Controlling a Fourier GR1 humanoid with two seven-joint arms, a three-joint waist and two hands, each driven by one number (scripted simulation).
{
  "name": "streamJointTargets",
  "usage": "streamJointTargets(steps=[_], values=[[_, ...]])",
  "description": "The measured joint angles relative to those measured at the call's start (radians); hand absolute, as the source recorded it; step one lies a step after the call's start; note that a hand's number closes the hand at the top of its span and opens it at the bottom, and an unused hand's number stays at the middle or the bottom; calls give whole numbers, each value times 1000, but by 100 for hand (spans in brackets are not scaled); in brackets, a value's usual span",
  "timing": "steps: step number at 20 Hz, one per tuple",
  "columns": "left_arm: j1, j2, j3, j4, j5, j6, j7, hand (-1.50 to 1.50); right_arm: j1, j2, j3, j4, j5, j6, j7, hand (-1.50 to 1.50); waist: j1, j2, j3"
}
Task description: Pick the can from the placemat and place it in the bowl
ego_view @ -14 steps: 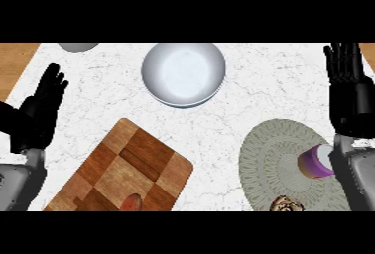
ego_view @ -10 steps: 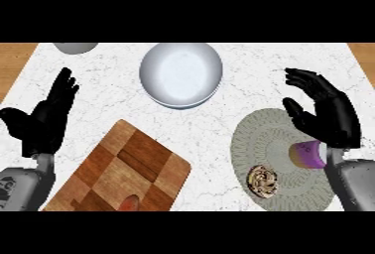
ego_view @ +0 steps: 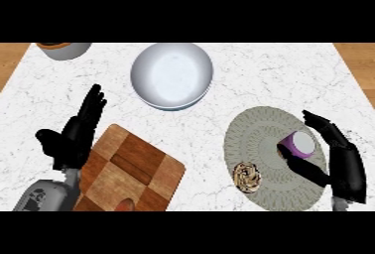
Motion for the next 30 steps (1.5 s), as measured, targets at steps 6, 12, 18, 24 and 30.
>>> streamJointTargets(steps=[6,12,18,24,30], values=[[-10,-38,-19,-2,-31,-3,3,0,186,-5,-10,-274,71,-78,-5,-150,20,2,0],[15,-67,-33,2,-52,-10,-28,0,200,-126,-61,-464,210,-76,342,-150,34,5,-1],[5,-68,-16,9,-59,-28,-19,0,127,-231,-130,-528,163,64,656,-150,44,7,-1],[1,-85,-13,9,-70,-40,-15,0,51,-278,-123,-467,123,191,846,-150,48,8,0],[8,-94,12,-5,-82,-59,-2,0,44,-239,-91,-410,138,273,899,-150,46,7,1]])
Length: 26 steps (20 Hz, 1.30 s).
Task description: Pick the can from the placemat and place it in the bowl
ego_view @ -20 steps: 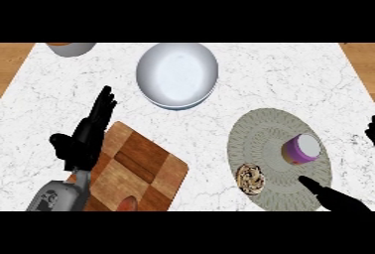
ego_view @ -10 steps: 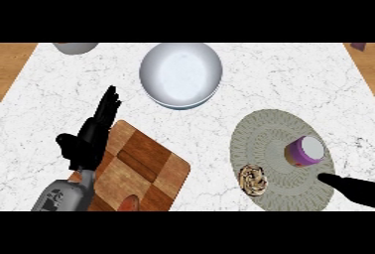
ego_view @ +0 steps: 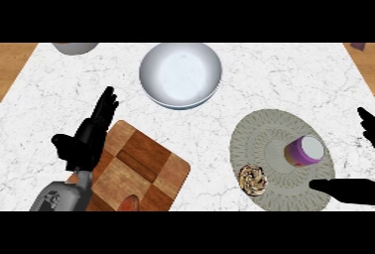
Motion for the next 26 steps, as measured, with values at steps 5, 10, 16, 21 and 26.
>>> streamJointTargets(steps=[5,10,16,21,26], values=[[-19,-29,19,2,-34,-8,22,0,49,68,-7,-1,20,52,-47,-150,-4,-1,0],[-1,-48,33,-14,-55,-25,31,0,72,136,-42,10,13,78,-124,-150,-4,-1,0],[18,-62,57,-6,-70,-54,10,0,100,196,-98,-15,-23,117,-184,-150,-5,-1,0],[38,-71,81,-21,-83,-81,5,0,114,256,-124,-17,-27,147,-202,-150,-4,-1,0],[30,-95,91,-22,-103,-93,18,0,106,314,-130,24,-12,163,-226,-150,-4,-1,0]])
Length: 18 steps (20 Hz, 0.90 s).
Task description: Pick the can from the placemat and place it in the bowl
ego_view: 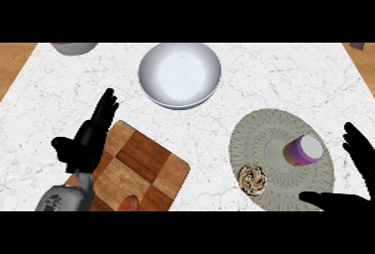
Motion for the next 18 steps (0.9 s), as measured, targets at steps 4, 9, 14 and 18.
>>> streamJointTargets(steps=[4,9,14,18], values=[[-6,-7,16,1,-7,-14,6,0,0,35,-14,58,7,9,-48,-150,0,0,0],[-6,-21,31,6,-25,-31,2,0,-6,74,-20,142,43,11,-132,-150,0,0,0],[-4,-26,42,4,-34,-46,1,0,-31,71,-31,220,111,2,-152,-150,2,0,0],[-23,-36,49,-1,-41,-39,26,0,-43,48,-44,287,163,5,-170,-150,2,0,0]])
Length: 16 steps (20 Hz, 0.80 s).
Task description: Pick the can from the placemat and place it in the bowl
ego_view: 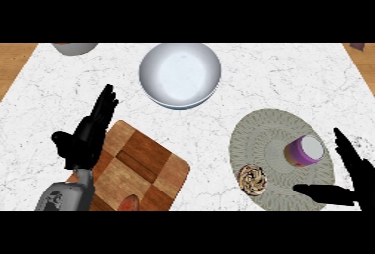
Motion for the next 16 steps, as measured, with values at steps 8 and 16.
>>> streamJointTargets(steps=[8,16], values=[[-1,-23,1,1,-25,0,2,0,-61,18,34,118,65,14,-56,150,2,0,0],[24,-25,-1,-31,-31,-10,11,0,-89,-15,89,161,146,30,-180,150,0,-7,-10]])
